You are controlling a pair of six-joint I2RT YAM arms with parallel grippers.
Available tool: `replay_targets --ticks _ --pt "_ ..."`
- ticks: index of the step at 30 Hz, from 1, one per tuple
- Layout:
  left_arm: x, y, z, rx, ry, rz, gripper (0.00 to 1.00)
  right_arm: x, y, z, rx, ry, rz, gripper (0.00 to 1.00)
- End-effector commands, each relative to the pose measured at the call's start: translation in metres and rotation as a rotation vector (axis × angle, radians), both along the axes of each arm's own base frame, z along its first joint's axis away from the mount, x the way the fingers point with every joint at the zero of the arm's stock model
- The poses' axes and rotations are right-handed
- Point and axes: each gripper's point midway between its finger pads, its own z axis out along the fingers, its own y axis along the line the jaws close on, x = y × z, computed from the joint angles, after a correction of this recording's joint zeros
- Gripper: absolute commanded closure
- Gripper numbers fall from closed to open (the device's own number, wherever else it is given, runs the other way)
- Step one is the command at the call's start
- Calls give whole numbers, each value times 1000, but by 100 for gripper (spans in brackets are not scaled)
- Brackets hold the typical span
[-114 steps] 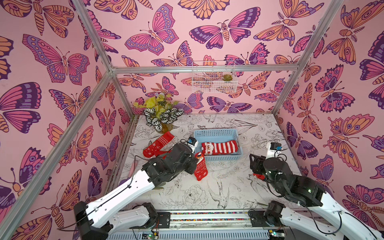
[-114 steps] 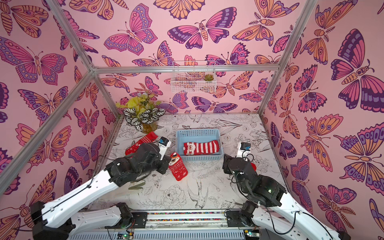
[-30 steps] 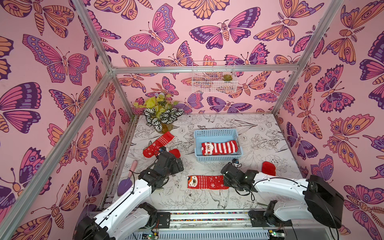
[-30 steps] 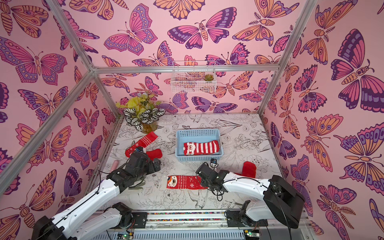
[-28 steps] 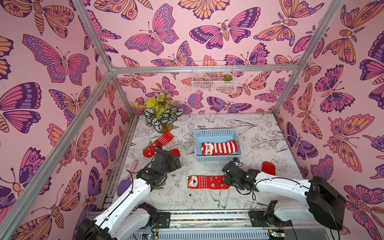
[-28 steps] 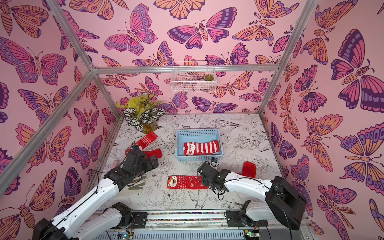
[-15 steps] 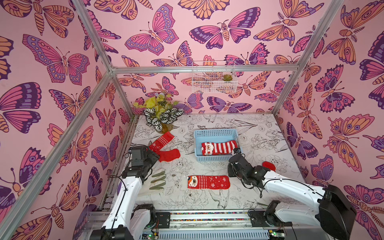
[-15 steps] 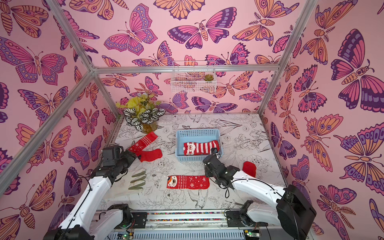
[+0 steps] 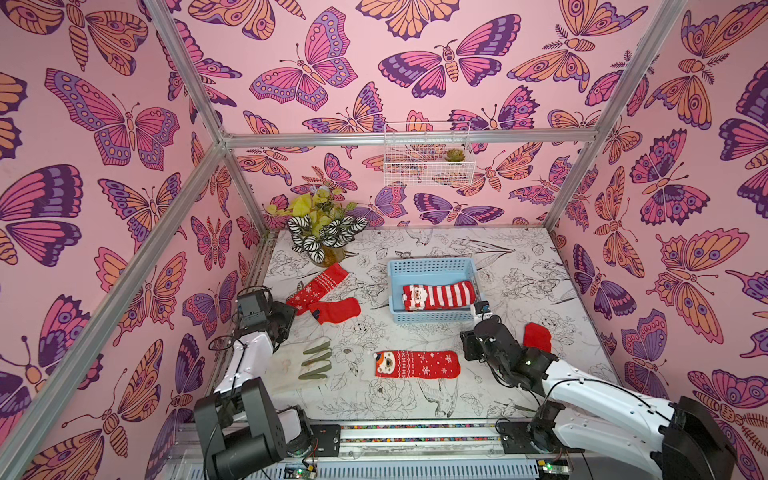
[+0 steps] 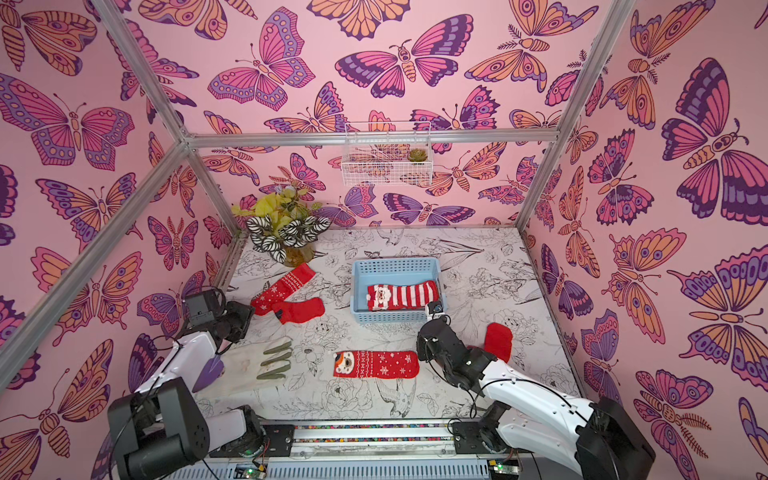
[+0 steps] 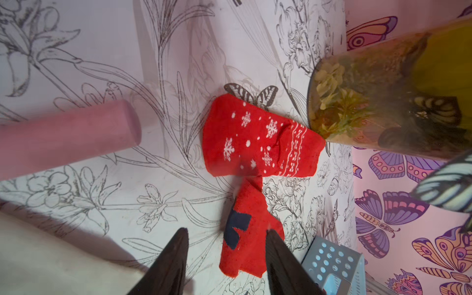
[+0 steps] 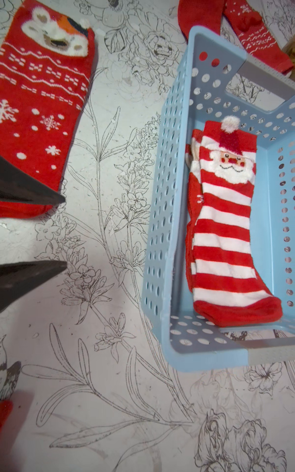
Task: Place the socks together as a pair
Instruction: Pick up the sock from the center of the board.
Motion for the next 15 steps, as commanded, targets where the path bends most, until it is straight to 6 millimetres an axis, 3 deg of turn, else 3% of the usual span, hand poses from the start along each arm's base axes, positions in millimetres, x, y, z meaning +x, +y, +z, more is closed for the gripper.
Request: replay_targets --ticks 1,7,15 --pt "18 8 2 21 -26 -30 49 1 4 3 24 -7 21 62" --pt "30 18 -18 -3 40 -76 50 0 7 4 51 -11 30 62" --pt "36 24 -29 0 72 -82 52 0 10 3 60 -4 38 62"
